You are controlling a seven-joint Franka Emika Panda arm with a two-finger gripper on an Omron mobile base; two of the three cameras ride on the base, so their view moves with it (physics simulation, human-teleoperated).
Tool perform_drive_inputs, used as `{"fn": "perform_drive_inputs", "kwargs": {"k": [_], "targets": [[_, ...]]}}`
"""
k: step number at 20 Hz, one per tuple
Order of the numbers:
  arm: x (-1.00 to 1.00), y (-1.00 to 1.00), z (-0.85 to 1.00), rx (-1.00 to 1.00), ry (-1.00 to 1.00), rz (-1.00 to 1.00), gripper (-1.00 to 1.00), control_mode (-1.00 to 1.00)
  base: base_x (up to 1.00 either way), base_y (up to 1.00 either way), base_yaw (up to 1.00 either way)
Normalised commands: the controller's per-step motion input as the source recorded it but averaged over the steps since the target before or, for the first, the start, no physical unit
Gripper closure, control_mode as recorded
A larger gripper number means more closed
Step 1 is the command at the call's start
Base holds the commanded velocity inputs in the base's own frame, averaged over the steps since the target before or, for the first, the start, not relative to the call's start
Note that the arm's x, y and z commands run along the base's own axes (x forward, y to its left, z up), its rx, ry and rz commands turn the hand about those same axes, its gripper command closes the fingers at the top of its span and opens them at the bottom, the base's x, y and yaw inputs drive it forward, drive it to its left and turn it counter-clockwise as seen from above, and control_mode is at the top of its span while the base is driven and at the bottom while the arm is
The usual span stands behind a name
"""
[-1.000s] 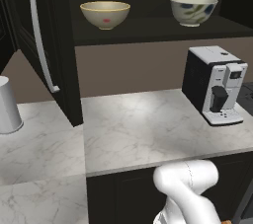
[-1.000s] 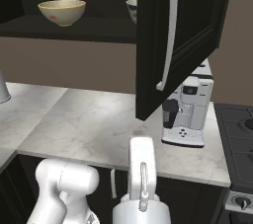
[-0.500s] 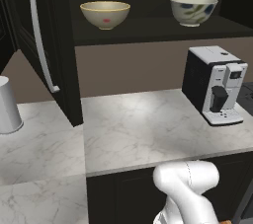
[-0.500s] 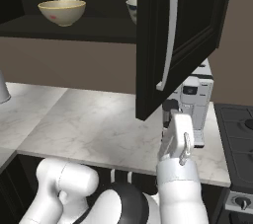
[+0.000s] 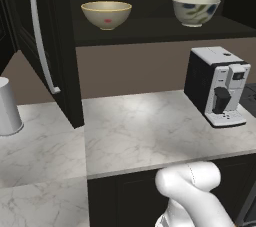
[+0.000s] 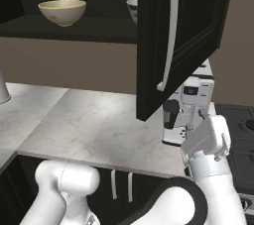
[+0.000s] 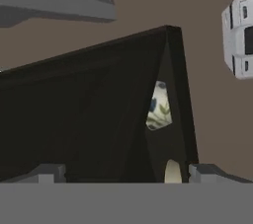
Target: Open the cabinet. Pick the bowls from the counter and place them in the cabinet. Then close the cabinet.
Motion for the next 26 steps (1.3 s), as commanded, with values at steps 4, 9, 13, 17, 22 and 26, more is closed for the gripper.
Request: {"fn": "perform_drive_inputs", "kwargs": {"k": [4, 9, 13, 17, 22, 26], "targets": [[0.19, -0.31, 0.05, 0.01, -0.06, 0.09, -1.00, -1.00, 0.00, 0.00, 0.00], [0.12, -0.01, 0.00, 0.00, -0.08, 0.09, -1.00, -1.00, 0.00, 0.00, 0.00], [0.29, 0.03, 0.05, 0.00, -0.12, 0.09, -1.00, -1.00, 0.00, 0.00, 0.00], [0.43, 0.00, 0.32, 0.00, -0.17, 0.06, -1.00, -1.00, 0.00, 0.00, 0.00], [0.44, 0.00, 0.26, 0.00, -0.14, 0.06, -1.00, -1.00, 0.00, 0.00, 0.00], [0.29, 0.17, 0.12, 0.00, -0.16, 0.06, -1.00, -1.00, 0.00, 0.00, 0.00]]}}
